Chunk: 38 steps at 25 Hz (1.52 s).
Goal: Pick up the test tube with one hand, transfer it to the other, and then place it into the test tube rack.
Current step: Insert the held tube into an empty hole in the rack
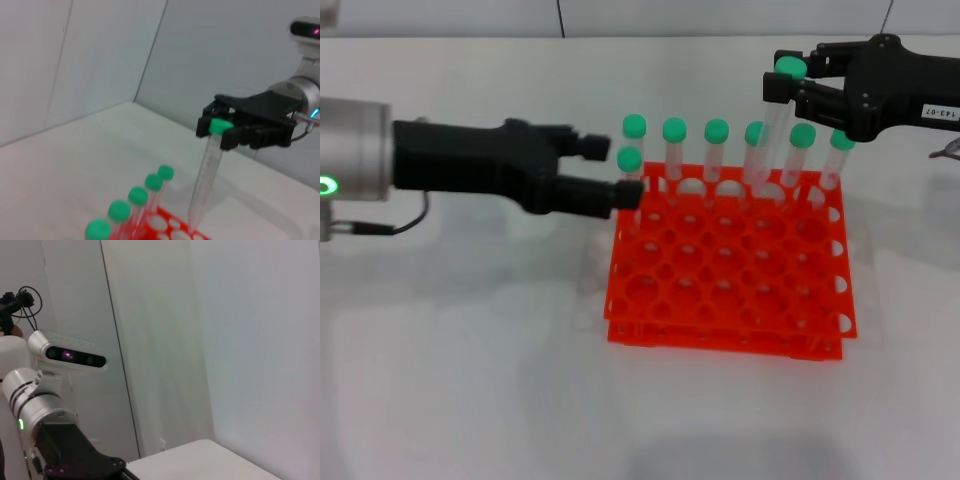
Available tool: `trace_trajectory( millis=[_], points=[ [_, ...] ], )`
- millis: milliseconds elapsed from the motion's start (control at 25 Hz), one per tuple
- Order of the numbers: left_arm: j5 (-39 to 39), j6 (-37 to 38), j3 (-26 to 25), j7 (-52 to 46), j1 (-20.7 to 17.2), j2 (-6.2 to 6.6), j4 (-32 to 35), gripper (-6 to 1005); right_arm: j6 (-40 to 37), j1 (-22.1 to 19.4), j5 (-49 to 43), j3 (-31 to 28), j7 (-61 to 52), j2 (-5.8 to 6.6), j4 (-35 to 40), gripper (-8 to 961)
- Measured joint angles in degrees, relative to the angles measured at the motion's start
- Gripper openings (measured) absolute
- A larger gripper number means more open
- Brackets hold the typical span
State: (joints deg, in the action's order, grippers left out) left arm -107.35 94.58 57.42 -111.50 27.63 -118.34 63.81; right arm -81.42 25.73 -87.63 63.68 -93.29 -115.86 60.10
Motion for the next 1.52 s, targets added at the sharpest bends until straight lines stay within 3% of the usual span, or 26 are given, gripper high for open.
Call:
trace_trajectory(
  millis=[360, 640, 1040, 1520],
  points=[
    [-5.9, 2.3, -1.6, -4.1, -2.6, 2.15, 3.2, 892, 2.9, -1.0, 1.9, 2.7, 1.0, -0.03, -0.7, 266],
    [-11.3, 2.4, -3.8, -1.0, -3.7, 1.87, 2.8, 892, 3.9, -1.1, 3.8, 4.2, 1.8, -0.05, -2.1, 266],
    [-13.1, 2.2, -3.9, 6.8, -6.4, 1.71, 2.3, 893, 6.1, -1.0, 6.3, 8.4, 2.8, -0.07, -3.5, 266],
    [-13.5, 1.4, -4.0, 10.4, -5.7, 2.19, -1.2, 892, 13.8, 0.3, 9.6, 15.5, 4.5, -0.18, -4.4, 266]
  ],
)
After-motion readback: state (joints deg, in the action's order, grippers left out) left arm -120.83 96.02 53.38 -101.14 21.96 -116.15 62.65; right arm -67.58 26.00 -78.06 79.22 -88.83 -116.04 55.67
